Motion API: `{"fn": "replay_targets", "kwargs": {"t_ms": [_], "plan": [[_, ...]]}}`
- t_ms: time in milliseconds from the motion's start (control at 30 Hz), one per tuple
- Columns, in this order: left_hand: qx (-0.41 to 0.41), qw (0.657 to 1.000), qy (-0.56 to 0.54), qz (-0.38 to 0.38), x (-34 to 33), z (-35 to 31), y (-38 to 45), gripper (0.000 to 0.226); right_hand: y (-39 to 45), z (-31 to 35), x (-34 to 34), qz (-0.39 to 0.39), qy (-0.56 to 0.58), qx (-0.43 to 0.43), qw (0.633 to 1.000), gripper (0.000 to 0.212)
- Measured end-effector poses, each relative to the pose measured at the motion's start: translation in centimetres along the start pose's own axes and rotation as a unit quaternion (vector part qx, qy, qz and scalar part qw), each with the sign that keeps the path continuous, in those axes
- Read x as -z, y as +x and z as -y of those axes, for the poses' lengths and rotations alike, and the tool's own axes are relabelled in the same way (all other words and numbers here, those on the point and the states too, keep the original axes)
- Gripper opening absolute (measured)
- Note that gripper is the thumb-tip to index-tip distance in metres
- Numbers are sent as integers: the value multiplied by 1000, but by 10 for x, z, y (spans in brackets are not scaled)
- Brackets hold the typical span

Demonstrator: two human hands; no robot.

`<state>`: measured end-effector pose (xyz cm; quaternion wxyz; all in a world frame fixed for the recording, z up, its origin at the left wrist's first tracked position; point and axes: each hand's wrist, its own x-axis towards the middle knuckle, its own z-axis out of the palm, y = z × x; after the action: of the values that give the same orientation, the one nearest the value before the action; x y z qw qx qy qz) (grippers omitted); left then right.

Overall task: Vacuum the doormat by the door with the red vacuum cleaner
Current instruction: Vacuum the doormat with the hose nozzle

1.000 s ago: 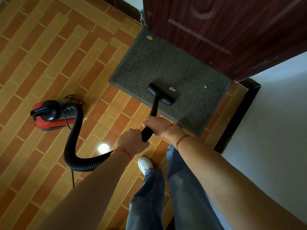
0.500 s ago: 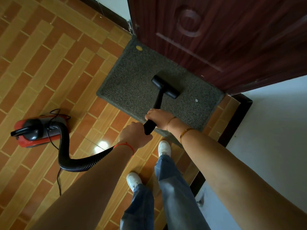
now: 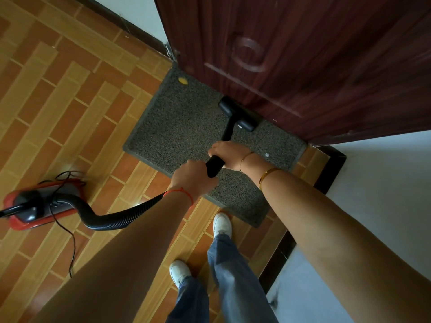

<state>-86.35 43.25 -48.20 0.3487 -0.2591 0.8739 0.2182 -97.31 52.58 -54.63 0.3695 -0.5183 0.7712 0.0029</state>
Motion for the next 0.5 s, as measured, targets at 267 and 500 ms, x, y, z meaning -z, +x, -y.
{"fn": "replay_targets", "kwargs": {"t_ms": [267, 500], "plan": [[4, 1000, 12, -4, -7, 14, -16, 19, -5, 21, -11, -13, -2, 9, 1000, 18], [37, 999, 39, 10, -18, 53, -52, 18, -7, 77, -31, -13, -11, 21, 1000, 25]]}}
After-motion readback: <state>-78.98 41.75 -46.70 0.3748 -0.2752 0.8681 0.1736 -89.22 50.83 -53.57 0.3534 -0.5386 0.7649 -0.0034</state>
